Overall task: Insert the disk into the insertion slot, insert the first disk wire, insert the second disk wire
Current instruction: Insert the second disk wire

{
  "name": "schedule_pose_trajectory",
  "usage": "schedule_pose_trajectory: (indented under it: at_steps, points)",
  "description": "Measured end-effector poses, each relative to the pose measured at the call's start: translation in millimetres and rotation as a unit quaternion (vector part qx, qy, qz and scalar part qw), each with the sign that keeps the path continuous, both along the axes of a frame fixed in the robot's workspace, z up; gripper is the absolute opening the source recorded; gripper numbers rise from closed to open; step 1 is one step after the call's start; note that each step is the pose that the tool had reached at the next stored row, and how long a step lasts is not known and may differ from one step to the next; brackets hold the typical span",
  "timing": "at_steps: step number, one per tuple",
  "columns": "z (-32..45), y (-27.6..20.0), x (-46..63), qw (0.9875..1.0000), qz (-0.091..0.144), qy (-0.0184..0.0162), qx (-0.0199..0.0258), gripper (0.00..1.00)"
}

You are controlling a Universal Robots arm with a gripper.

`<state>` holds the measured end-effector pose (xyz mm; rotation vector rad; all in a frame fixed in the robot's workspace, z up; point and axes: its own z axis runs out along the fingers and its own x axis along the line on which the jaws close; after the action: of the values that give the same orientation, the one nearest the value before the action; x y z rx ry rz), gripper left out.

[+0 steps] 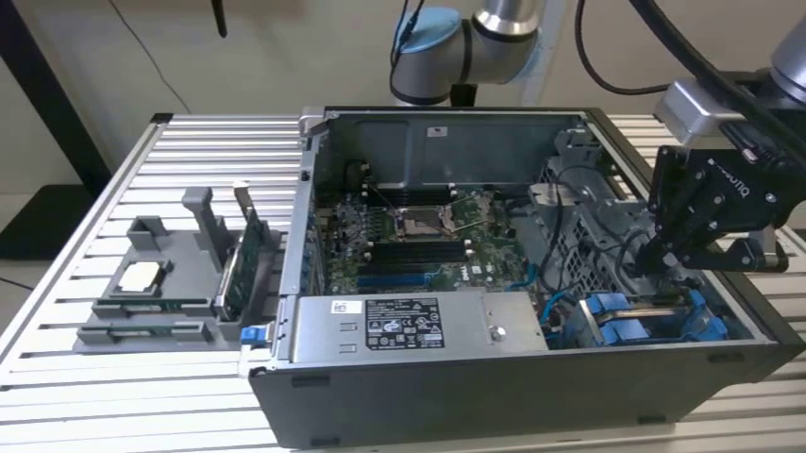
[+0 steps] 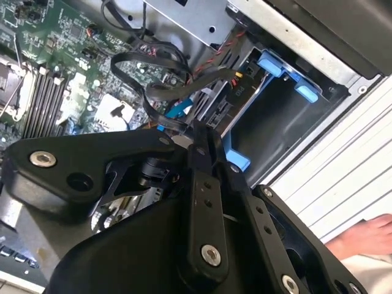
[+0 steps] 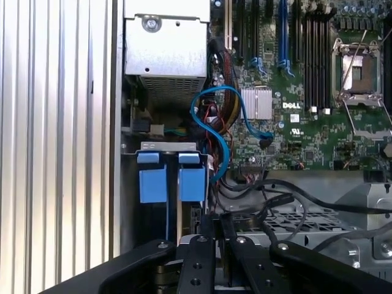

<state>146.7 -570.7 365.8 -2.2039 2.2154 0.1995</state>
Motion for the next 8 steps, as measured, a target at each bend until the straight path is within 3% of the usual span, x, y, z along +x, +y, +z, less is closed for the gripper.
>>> schedule_pose_trajectory:
  at_steps: [8]
  points:
    - [-0.6, 0.0, 0.0, 1.0000, 0.000, -0.0001, 0.0001, 0.16]
